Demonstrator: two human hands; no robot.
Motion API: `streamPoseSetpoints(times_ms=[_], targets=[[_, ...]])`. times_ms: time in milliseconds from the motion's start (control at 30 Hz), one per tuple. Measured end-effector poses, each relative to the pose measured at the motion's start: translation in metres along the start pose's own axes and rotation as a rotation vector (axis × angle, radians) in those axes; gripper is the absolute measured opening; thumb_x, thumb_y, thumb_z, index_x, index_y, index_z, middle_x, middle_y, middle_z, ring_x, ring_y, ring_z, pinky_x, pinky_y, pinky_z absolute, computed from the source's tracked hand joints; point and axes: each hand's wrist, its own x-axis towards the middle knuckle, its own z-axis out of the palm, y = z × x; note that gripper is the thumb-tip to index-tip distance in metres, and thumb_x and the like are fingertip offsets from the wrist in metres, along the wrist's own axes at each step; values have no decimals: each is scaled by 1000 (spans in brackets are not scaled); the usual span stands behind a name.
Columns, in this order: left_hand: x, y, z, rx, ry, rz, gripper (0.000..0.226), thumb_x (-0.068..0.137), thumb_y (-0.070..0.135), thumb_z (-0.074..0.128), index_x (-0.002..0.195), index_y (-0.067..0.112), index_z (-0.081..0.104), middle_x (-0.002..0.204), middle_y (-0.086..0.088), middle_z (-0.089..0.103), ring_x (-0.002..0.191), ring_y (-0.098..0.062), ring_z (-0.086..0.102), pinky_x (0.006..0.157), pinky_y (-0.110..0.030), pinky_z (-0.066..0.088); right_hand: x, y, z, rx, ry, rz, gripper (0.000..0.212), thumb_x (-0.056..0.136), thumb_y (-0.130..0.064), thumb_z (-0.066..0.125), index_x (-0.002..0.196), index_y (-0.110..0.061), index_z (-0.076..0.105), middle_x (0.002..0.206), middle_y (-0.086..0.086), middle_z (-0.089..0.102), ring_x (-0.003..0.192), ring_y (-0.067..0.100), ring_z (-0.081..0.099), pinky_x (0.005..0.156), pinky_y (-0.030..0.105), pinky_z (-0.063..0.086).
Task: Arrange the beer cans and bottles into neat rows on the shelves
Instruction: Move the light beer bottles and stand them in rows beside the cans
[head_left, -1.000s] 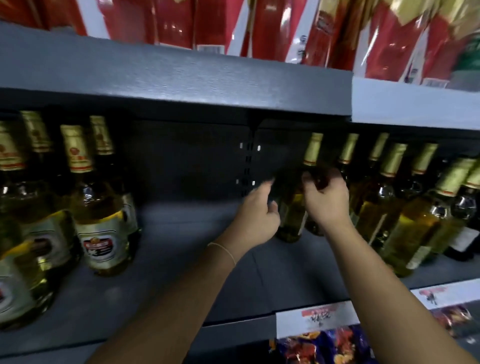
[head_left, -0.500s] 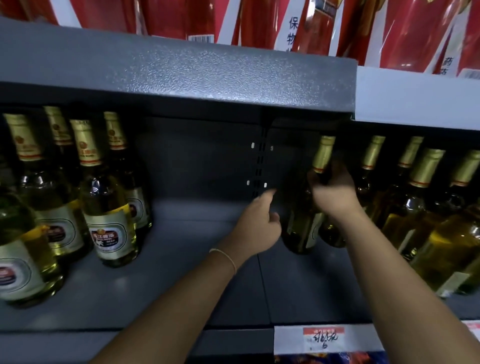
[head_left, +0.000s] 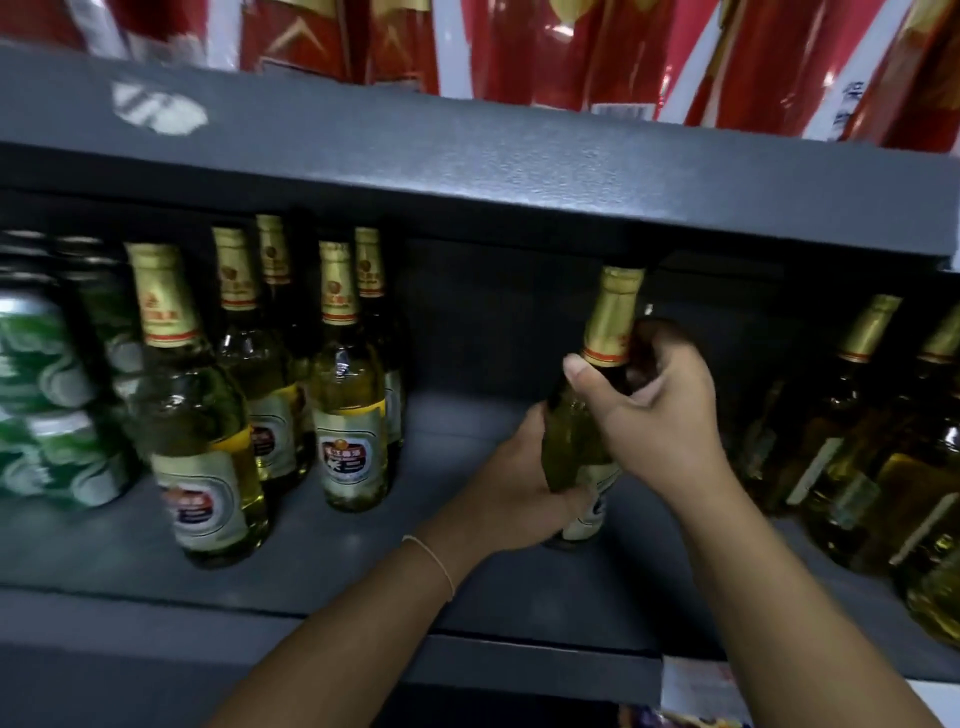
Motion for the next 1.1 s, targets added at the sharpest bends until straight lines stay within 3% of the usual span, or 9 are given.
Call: streamPoseSetpoints(times_ms=[133,367,533,900,1100], targets=[[-26,-11,-35,-28,84,13,74,70,38,84,130,31,41,121,14,62,110,2,60,95,-32,53,-15,-27,42,60,19,33,33,72,-34,84,90,-25,58,86,-5,66,79,8,64,72,28,55],[-59,-33,-87,13,173,5,88,50,57,89,125,35,48,115,13,66,107,-3,63,89,-34,56,-41,-63,101,95,45,19,43,67,-31,88,81,-29,48,76,-13,53,60,-9,51,55,9,42],[-86,-44,-116,-8,173,-16,91,55,47,91,130,39,40,120,20,60,110,4,58,95,-29,52,-55,-73,133,85,106,23,48,64,-37,89,80,-27,45,79,-7,53,65,3,49,59,22,45],[-113,-78,-141,57,177,-49,85,58,48,86,128,40,38,120,18,58,109,-1,58,95,-30,52,-71,-89,173,94,242,1,51,63,-38,90,78,-33,42,81,-8,51,73,8,51,65,25,46],[-121,-89,-139,38,206,-82,70,67,38,85,123,34,43,113,18,61,102,2,60,88,-19,52,-72,-93,181,58,187,-7,49,61,-47,88,82,-33,46,92,-3,60,81,12,57,69,27,51]])
